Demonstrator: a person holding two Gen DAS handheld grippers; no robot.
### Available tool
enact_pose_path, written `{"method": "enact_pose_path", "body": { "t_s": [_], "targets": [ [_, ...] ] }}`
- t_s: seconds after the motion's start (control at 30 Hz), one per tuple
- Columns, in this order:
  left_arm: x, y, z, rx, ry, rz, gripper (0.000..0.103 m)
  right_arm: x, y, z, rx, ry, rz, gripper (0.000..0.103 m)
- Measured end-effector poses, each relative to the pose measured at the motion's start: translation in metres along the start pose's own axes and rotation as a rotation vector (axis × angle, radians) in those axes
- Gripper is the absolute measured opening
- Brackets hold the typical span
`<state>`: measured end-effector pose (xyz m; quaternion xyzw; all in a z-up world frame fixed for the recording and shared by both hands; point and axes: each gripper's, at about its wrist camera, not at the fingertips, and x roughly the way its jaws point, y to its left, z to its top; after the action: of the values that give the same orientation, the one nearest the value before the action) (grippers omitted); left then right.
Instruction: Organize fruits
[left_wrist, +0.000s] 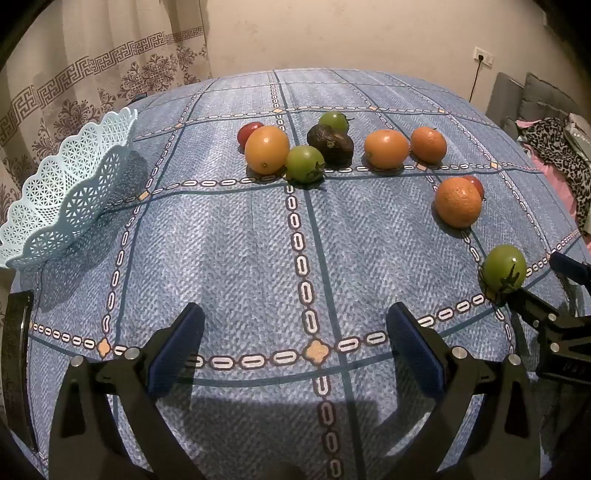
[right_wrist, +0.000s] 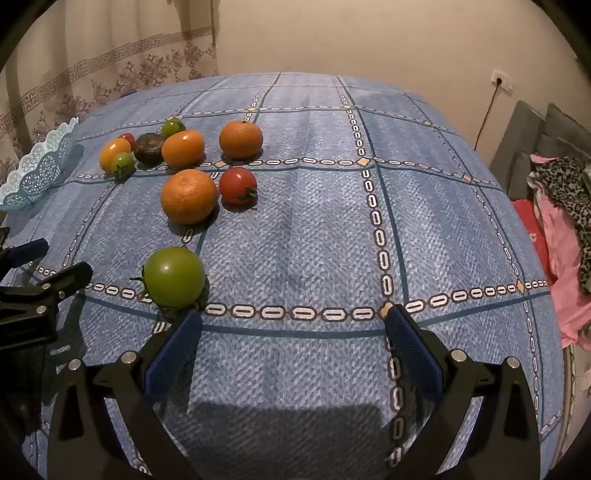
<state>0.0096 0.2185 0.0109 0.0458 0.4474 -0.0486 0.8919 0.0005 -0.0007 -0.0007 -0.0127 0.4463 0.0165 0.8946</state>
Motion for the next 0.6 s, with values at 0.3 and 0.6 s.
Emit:
{"method": "enact_pose_path", "body": {
  "t_s": [0.3,0.6],
  "targets": [
    [0.0005,-0.0001,0.0003,-0.002,-0.004,-0.002,0.101,-0.0003,0.0002,0.0000,-0.004,-0.004,-0.006,0.098],
    [0.0013,-0.0002,0.0006,-0.002,-0.004,-0.002,0.101,-0.0005,0.0010,-0.0009,-0.005,-0.003,-0.007,0.098]
  ]
}}
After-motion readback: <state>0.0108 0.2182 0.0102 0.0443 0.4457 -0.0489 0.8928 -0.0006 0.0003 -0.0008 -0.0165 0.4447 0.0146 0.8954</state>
